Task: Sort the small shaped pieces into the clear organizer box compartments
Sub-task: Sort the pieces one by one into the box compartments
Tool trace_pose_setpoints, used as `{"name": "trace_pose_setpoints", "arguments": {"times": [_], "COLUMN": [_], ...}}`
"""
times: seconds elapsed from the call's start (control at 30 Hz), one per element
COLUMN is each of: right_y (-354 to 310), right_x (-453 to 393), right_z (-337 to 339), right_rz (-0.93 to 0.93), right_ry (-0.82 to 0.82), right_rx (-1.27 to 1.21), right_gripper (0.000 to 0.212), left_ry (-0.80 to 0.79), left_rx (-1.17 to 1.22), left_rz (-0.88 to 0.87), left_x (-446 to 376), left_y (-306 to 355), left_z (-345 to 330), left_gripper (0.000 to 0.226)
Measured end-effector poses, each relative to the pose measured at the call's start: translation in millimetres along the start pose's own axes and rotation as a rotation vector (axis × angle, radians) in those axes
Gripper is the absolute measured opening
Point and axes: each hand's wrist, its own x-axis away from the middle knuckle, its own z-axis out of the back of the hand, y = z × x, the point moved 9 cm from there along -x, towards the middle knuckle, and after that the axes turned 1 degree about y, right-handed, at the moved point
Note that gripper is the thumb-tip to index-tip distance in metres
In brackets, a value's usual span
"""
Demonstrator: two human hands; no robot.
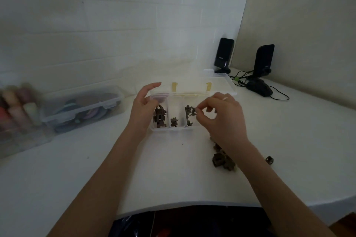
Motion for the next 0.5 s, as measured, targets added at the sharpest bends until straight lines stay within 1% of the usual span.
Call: {"name": "trace_pose_setpoints", "arguments": {"times": [0.17, 0.23, 0.3, 0.4, 0.47, 0.5], "right_y": [-7, -6, -4, -5, -4, -2], "right_x": [-12, -13, -16, -22, -25, -26], "right_z": [-35, -44, -50, -56, -58, -59], "right_rz": [0.155, 0.162, 0.154, 0.173, 0.178, 0.174], "right_ry": [-0.065, -0.130, -0.220, -0.314, -0.367, -0.396], "right_rx": [0.333, 0.445, 0.537, 0.600, 0.564, 0.537], "right_gripper": [0.010, 0.013, 0.012, 0.010, 0.008, 0.011], "left_ry": [-0.010, -0.012, -0.015, -0.004, 0.001, 0.002], "left_rx": [0.012, 0.009, 0.002, 0.002, 0.003, 0.001], "left_rz": [-0.002, -0.005, -0.004, 0.010, 0.013, 0.016], "left_x": [-4, -5, -5, -7, -7, -7], "left_y": [-4, -5, -5, -7, -7, -7], "left_z": [0, 1, 0, 1, 3, 4], "left_gripper": [0.045, 0.045, 0.046, 0.048, 0.048, 0.048]}}
